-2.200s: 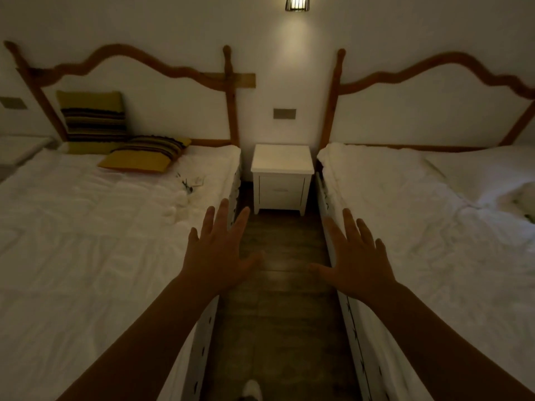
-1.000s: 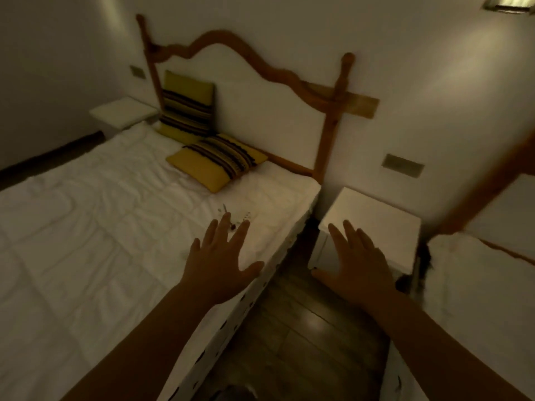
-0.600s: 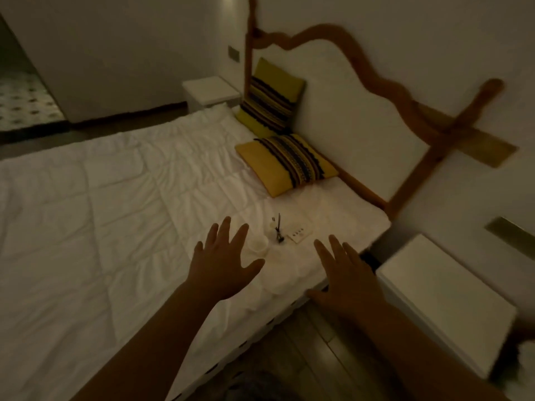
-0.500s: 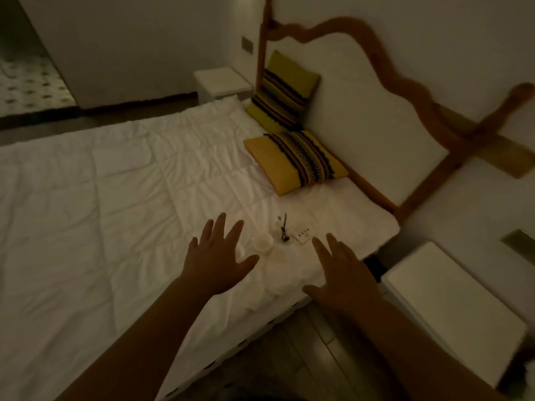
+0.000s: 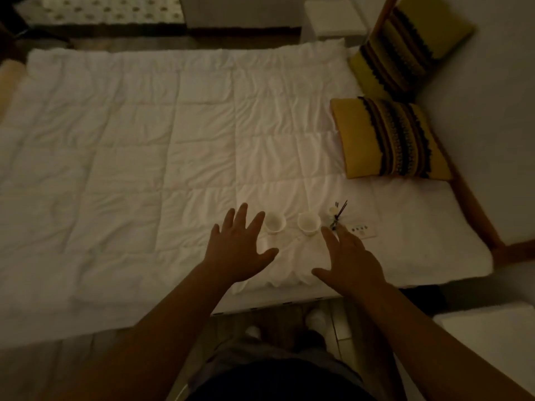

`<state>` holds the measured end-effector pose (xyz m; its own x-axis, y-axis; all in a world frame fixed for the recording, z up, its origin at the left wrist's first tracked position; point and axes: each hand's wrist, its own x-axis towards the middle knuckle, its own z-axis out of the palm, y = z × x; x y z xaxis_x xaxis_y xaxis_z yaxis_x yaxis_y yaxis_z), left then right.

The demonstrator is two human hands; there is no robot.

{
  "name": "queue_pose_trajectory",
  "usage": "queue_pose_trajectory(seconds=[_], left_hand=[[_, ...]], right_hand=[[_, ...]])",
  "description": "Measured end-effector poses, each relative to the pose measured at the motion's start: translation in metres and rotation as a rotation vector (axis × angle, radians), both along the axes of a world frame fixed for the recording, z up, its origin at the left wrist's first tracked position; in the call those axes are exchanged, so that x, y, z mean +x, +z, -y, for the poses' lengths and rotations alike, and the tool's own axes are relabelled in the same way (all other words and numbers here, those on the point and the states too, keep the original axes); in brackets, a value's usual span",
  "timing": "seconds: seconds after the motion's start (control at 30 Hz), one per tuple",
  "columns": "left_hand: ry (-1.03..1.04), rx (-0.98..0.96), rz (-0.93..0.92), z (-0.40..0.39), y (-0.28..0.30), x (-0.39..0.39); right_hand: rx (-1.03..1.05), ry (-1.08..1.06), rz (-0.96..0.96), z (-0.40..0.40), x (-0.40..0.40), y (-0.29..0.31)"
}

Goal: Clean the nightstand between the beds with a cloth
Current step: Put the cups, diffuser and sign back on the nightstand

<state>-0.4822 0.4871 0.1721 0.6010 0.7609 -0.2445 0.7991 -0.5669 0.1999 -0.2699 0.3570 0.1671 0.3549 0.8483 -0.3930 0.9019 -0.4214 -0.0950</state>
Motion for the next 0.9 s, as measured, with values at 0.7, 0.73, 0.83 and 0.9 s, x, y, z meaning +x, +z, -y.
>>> queue_pose_trajectory(seconds=[0.7,0.73,0.83,0.9], left_hand=[[0.23,-0.264,-0.066,-0.035,-0.219,0.13],[0.221,-0.251,-0.061,-0.04,-0.232,0.136],[0.219,-0.206,-0.039,-0.057,-0.264,0.153],[0.244,-0.172,-0.028,-0.069,-0.281,0.163]], right_hand=[[-0.118,0.264,-0.036,-0.119,0.112,-0.236],[-0.104,0.277,-0.021,-0.126,0.111,-0.247],[-0.094,0.287,-0.006,-0.149,0.108,-0.273],[-0.128,0.251,-0.006,-0.162,0.109,-0.286]])
